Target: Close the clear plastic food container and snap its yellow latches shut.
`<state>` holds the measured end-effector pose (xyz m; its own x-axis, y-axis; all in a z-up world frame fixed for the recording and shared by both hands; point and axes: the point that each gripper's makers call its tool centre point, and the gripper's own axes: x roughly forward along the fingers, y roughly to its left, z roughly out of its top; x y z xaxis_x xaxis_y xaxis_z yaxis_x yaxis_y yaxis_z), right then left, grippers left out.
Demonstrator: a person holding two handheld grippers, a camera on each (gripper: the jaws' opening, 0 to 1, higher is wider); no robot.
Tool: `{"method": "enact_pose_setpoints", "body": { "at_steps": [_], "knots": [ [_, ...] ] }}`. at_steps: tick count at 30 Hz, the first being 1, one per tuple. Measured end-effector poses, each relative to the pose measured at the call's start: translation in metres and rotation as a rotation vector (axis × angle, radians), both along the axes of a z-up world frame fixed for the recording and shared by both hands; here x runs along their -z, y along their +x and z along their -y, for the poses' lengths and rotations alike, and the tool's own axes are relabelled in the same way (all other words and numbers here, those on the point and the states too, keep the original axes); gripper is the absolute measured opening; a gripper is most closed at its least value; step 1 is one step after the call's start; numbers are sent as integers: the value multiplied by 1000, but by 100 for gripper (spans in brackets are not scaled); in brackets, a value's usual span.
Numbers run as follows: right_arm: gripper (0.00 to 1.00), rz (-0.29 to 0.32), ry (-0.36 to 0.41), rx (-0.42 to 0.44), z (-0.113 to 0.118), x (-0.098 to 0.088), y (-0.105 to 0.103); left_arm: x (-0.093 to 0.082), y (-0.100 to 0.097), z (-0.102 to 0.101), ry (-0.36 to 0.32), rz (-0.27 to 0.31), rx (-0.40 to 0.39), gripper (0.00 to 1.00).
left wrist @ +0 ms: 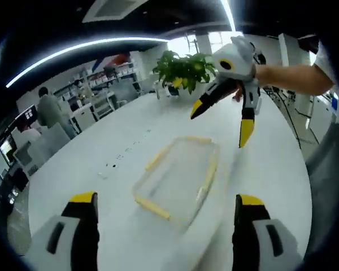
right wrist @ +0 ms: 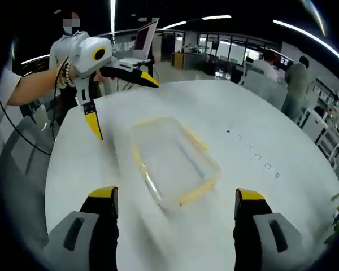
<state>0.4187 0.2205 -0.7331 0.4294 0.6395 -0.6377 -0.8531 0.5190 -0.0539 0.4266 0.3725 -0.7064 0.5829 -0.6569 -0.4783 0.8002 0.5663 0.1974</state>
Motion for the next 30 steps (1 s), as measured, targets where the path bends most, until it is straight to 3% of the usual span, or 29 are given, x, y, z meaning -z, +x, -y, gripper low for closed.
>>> {"method": "enact_pose_setpoints", "body": {
  "at_steps": [2,12,16,20,22,26,30],
  "knots": [
    [84,34,21,35,3,-10,-3,-14,-6,-6,-57,22,-33,99],
    [83,131,110,146,16,-48,-36,-52,-58,-35,-105,137,-89,99],
    [84,196,189,206,19,-65,-53,-52,-82,-44,-99,151,-107,99],
    [82,242,226,227,19,-76,-75,-55,-103,-52,-147,168,-137,99],
    [80,317,240,244,23,-86,-83,-51,-112,-60,-167,151,-170,99],
    [81,330,291,271,23,-92,-106,-57,-129,-74,-189,195,-215,99],
    [82,361,290,296,23,-91,-121,-58,-145,-82,-212,217,-245,99]
  ]
}}
